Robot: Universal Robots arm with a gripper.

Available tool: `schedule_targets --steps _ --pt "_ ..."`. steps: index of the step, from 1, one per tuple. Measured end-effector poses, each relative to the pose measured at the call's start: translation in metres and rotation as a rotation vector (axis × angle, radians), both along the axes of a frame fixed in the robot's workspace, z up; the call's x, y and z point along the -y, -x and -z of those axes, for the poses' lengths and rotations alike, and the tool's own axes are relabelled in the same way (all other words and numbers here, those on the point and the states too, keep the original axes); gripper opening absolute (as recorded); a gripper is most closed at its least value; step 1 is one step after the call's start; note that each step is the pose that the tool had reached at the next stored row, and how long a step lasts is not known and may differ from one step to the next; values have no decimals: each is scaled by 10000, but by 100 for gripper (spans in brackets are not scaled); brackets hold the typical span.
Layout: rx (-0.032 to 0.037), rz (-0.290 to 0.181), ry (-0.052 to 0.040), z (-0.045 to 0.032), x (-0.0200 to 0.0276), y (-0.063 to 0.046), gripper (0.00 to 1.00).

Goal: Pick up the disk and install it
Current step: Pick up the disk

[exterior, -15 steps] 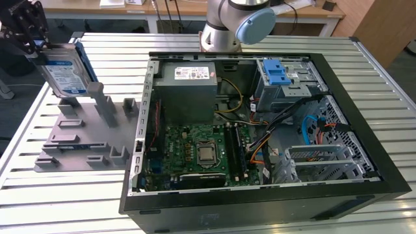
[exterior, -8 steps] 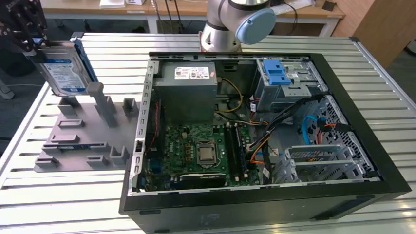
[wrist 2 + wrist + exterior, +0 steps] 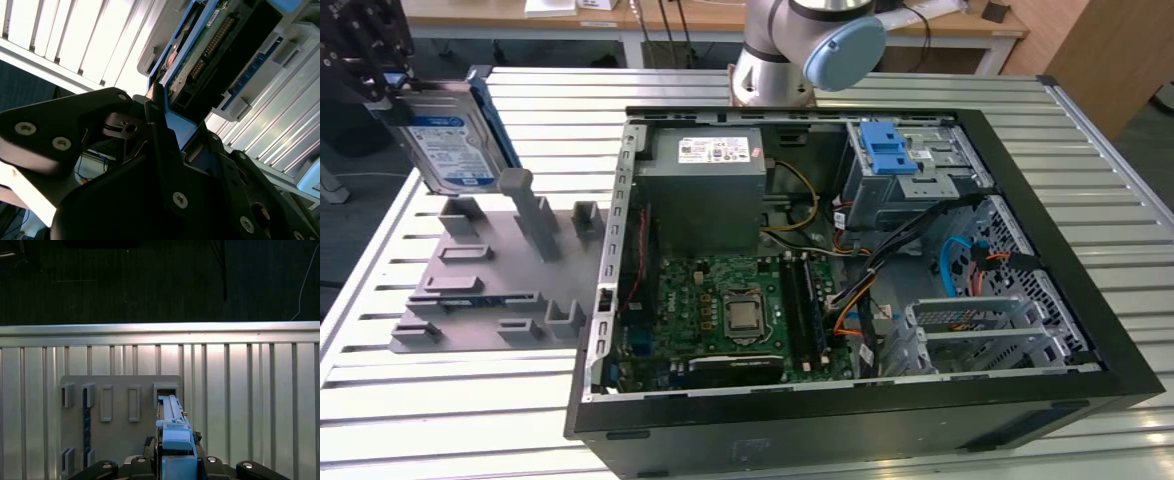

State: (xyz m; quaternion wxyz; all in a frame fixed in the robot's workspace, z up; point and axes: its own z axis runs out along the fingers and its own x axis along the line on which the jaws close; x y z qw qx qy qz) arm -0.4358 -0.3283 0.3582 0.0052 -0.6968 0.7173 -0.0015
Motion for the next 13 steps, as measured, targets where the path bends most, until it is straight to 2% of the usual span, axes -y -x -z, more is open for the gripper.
schedule_targets --steps 13 --pt "-2 0 -1 -91 0 0 36"
